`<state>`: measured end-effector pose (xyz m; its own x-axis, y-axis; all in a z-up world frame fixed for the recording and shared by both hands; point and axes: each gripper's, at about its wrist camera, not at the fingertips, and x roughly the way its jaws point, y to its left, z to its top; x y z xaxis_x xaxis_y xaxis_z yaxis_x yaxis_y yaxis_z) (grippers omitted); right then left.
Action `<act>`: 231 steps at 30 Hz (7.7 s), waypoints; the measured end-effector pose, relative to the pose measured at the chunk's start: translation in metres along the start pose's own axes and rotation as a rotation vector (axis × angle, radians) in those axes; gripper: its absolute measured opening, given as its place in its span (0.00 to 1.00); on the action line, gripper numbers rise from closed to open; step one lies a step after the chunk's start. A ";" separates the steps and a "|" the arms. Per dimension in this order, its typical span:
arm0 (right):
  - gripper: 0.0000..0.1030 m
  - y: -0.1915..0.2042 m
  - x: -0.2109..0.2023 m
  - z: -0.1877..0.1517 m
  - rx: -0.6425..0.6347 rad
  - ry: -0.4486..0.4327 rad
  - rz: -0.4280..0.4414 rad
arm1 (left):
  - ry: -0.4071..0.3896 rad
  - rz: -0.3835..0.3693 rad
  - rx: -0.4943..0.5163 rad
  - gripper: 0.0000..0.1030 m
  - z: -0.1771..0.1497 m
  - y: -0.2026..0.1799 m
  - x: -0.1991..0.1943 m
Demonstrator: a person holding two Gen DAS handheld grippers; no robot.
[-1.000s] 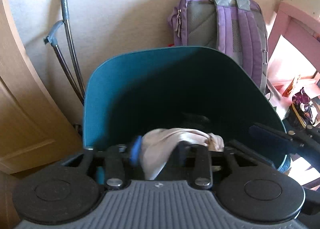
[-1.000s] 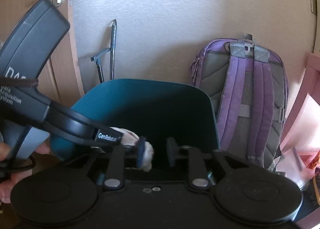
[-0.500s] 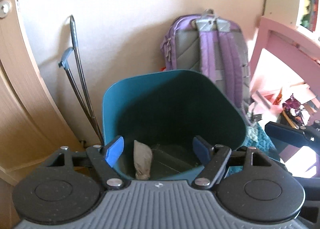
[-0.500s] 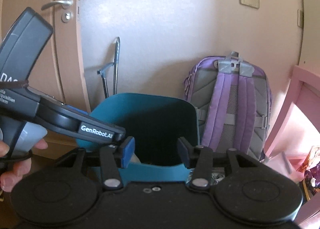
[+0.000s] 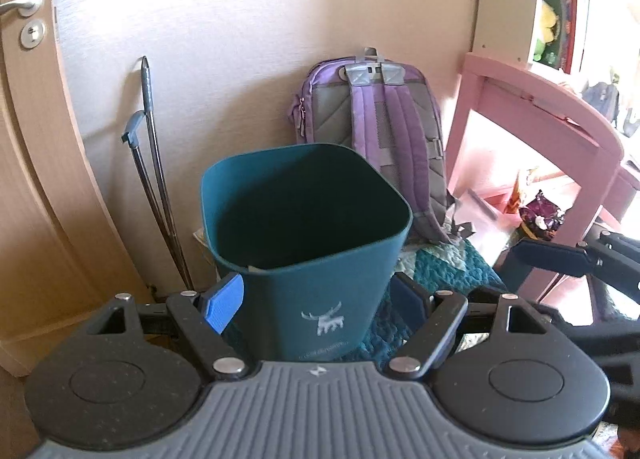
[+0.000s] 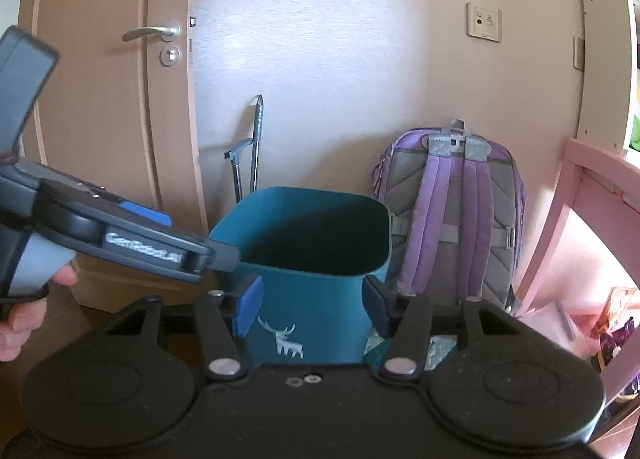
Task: Collect trash
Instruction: 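Open both tools over the teal bin to drop cloth and tray, then lower both tools, left grasps juice carton while right grasps cookie snack bag, then carry the juice carton and cookie bag up to the teal bin with both tools, then open both tools over the teal bin to drop carton and bag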
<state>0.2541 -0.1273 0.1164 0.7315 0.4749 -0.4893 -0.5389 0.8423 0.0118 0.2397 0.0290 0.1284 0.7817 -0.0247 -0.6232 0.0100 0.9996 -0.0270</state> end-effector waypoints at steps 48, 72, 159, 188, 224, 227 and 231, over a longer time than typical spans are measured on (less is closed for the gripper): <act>0.59 -0.094 0.281 -0.409 0.512 0.781 -0.154 | 0.517 -0.069 0.056 1.00 -0.344 0.006 0.319; 0.38 -0.114 0.380 -0.551 0.678 0.939 -0.163 | 0.811 -0.226 0.258 0.64 -0.475 -0.026 0.456; 0.00 -0.019 0.105 0.067 0.093 -0.090 -0.156 | -0.186 0.018 -0.094 0.06 0.047 0.047 0.074; 0.10 -0.008 0.198 0.021 0.050 0.212 -0.065 | 0.178 0.068 -0.034 0.06 0.042 0.049 0.190; 0.53 0.005 0.023 0.033 0.086 0.034 -0.031 | -0.011 0.039 -0.045 0.79 0.016 0.026 0.009; 0.55 0.007 0.010 0.027 0.089 0.028 -0.017 | -0.016 0.017 -0.050 0.79 0.008 0.026 -0.004; 0.58 0.007 -0.006 0.018 0.097 0.022 0.016 | -0.021 -0.018 -0.065 0.80 -0.007 0.026 -0.021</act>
<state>0.2529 -0.1195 0.1350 0.7134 0.4835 -0.5073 -0.5066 0.8560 0.1035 0.2195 0.0558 0.1349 0.7950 -0.0421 -0.6052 -0.0152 0.9959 -0.0893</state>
